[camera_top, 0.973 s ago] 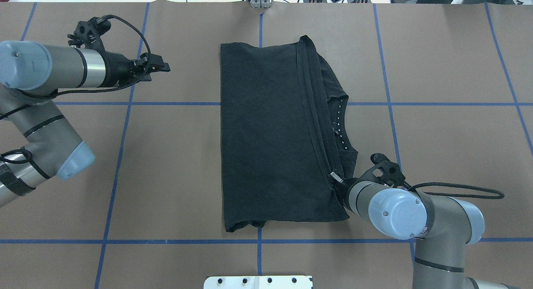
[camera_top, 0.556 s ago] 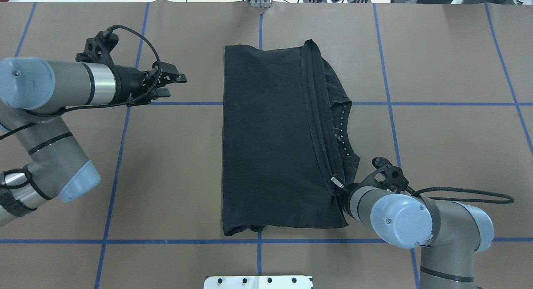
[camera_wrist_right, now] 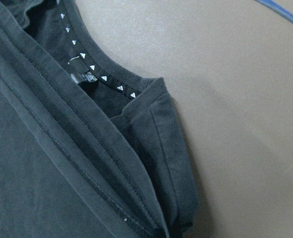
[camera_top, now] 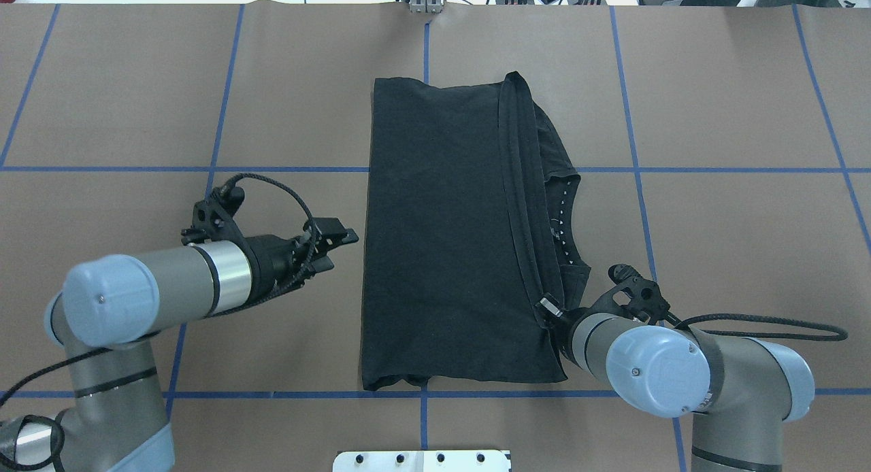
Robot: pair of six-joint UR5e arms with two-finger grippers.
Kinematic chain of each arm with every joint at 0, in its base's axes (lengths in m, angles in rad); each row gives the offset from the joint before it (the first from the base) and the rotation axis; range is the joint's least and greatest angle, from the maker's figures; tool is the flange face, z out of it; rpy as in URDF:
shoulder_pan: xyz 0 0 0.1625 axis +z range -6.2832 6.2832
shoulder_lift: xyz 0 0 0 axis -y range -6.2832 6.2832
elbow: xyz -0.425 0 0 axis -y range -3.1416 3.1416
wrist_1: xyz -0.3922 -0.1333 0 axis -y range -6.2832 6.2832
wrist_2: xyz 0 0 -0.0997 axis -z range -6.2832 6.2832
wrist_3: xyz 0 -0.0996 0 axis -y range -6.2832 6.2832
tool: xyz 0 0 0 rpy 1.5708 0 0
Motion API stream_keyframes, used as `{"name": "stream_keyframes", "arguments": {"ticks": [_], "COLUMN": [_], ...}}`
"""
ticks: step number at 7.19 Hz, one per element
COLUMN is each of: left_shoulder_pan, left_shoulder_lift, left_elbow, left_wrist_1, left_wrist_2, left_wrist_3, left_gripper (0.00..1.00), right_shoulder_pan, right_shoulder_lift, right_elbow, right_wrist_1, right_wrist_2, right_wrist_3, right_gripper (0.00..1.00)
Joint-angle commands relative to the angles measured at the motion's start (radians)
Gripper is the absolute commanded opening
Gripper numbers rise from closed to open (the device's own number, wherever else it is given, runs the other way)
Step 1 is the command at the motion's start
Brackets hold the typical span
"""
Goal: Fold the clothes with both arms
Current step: 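Move the left gripper to the shirt's near corner beside the right gripper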
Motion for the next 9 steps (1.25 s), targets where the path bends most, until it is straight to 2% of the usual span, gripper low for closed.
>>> {"name": "stream_keyframes", "arguments": {"ticks": [1,4,9], "left_shoulder_pan": [0.102,0.207,0.244], "left_shoulder_lift": [0.002,-0.002,-0.010], "left_elbow": [-0.004,0.037,0.042], "left_wrist_1": [0.114,0.120,0.120], "left_wrist_2": [0.061,0.059,0.058], "left_wrist_3": [-0.022,-0.066,-0.066], "left_gripper": [0.69,0.67,0.60], "right_shoulder_pan": [0.001,0.001,0.001], "right_shoulder_lift": [-0.002,-0.002,-0.002], "right_elbow": [0.002,0.011,0.017], "right_wrist_1": [0.001,0.000,0.000], "right_wrist_2": [0.003,0.003,0.003], "right_wrist_3": [-0.002,0.000,0.000], "right_gripper": [0.00,0.00,0.00]}}
